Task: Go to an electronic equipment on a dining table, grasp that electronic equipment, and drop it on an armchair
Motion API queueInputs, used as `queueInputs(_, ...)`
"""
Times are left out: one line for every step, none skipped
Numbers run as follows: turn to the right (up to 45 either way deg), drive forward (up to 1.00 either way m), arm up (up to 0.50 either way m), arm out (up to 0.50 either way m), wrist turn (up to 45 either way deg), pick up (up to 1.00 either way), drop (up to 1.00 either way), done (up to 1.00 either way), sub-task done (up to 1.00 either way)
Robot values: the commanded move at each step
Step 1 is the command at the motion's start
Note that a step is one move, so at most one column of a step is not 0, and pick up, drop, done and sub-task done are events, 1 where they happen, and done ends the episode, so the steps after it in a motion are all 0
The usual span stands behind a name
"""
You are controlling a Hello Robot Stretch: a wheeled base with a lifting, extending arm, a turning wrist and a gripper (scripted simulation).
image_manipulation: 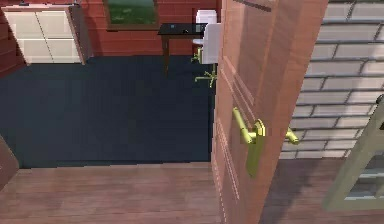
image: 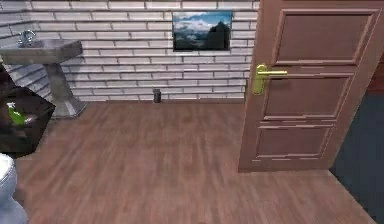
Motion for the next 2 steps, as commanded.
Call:
queueInputs(21.0, 0.0, 0.0, 0.0, 0.0, 0.0, 0.0, 0.0, 0.0)
queueInputs(0.0, 0.6, 0.0, 0.0, 0.0, 0.0, 0.0, 0.0, 0.0)
